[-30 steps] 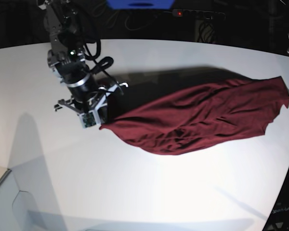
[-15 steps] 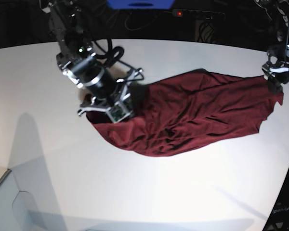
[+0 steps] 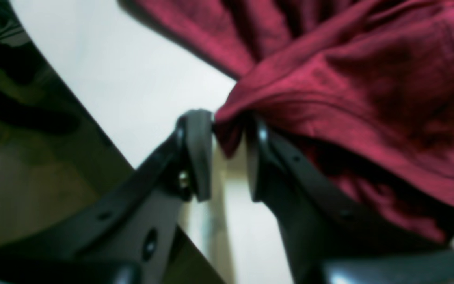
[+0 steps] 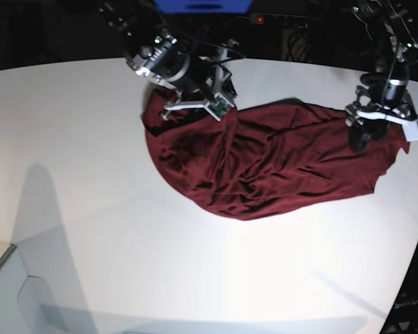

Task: Layout the t-shirt on the table in an organized manner, then fold the t-shirt properly
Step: 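Grasp the shirt with the left gripper beside the right gripper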

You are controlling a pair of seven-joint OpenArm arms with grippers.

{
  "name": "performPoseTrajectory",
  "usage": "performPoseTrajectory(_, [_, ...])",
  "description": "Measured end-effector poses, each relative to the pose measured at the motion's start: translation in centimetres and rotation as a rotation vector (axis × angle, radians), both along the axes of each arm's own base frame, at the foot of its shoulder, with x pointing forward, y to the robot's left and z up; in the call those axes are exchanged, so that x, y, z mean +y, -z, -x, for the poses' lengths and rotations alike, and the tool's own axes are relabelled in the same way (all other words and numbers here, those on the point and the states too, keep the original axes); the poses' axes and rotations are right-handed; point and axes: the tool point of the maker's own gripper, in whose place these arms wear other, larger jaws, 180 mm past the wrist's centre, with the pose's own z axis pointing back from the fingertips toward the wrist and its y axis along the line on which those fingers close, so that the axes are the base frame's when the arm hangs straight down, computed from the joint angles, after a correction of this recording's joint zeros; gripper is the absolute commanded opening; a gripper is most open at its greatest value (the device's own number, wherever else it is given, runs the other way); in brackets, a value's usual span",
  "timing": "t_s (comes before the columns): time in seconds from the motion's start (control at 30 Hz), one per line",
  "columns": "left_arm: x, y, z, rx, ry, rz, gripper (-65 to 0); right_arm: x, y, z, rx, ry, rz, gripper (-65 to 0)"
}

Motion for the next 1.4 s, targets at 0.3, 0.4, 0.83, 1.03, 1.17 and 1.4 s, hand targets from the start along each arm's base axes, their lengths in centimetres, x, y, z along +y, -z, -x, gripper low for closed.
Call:
performPoseTrajectory(0.3, [-9.5,1.1,-1.8,0.015,0.247,0.098,-28.8,-5.5,-2.1,-2.8,-0.07,0.174,0.016,-44.6])
performPoseTrajectory(0.4, [-11.9,0.9,-2.3,0.003,0.308,0.117,-28.8,-6.8,-1.3,-2.4,-0.047,0.202,0.048,-43.2])
performPoseTrajectory(0.83, [-23.1,4.0,0.4,0.106,0.673,-0.069,-28.8,-13.3,-0.7,-3.5,-0.057,0.336,0.133,-37.2])
performPoseTrajectory(1.03, [-24.3,5.8,1.5,0.152,0.734,-0.155,-28.8,-16.2,-1.2,-4.6,-0.082,0.415,0.151,-37.2])
performPoseTrajectory(1.17, [-24.0,8.8,2.9,0.242,0.743,-0.153,-28.8,-16.4,-1.2,-4.6,-0.082,0.42,0.155,-37.2])
performPoseTrajectory(1.4, [-24.4,10.3,3.4,0.285,0.742,-0.128,-29.0,-16.4,-1.0,-4.3,-0.074,0.419,0.156,-37.3])
